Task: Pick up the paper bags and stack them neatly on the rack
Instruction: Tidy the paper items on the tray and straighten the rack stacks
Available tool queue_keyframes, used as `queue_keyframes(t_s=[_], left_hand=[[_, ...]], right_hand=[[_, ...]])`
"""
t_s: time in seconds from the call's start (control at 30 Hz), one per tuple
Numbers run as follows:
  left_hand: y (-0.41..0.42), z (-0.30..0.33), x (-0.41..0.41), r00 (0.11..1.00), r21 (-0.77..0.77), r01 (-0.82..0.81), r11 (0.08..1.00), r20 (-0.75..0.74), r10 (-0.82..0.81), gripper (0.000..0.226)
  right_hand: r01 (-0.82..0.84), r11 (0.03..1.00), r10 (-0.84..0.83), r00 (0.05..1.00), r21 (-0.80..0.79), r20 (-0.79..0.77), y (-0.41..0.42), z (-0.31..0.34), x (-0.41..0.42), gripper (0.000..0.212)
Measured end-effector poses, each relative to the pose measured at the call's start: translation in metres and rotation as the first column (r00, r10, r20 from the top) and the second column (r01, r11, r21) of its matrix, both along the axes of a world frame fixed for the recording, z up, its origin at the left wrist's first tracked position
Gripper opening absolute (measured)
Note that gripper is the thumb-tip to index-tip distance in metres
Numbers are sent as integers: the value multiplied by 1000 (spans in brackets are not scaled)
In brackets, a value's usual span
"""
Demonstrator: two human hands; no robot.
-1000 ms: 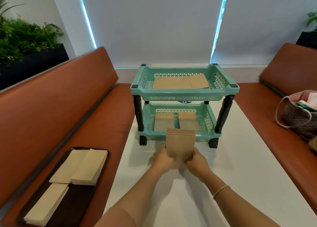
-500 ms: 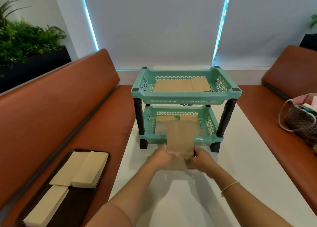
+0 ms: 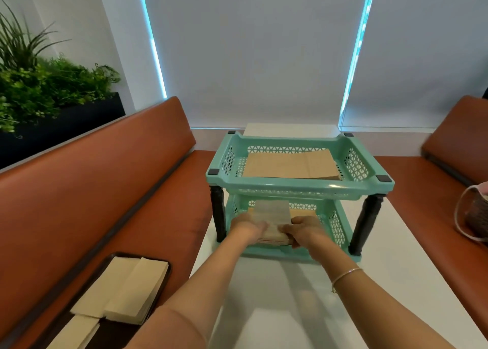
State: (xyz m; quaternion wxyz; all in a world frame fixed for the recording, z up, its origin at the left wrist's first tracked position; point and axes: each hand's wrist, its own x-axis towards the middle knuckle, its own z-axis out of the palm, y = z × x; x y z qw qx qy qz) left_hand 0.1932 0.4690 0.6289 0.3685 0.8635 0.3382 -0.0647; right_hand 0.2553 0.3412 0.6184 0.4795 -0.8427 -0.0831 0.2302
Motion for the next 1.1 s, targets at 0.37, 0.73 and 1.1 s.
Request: queue_keyframes(t_s=[0.37,0.73,1.1], left_hand=[[21,-21,33,999,226,28,974,-39,-20,43],[16,-41,34,993,175,-42,984,-102,61,40],[12,-42,34,992,120,-60,991,-100,72,43]], right_hand=[[-65,976,72,997,-207,26,44,-21,30,25],[-112,877,184,977,-468,110,53,-23,21,28],[-143,827,238,965,-544,107,56,-23,15,20]])
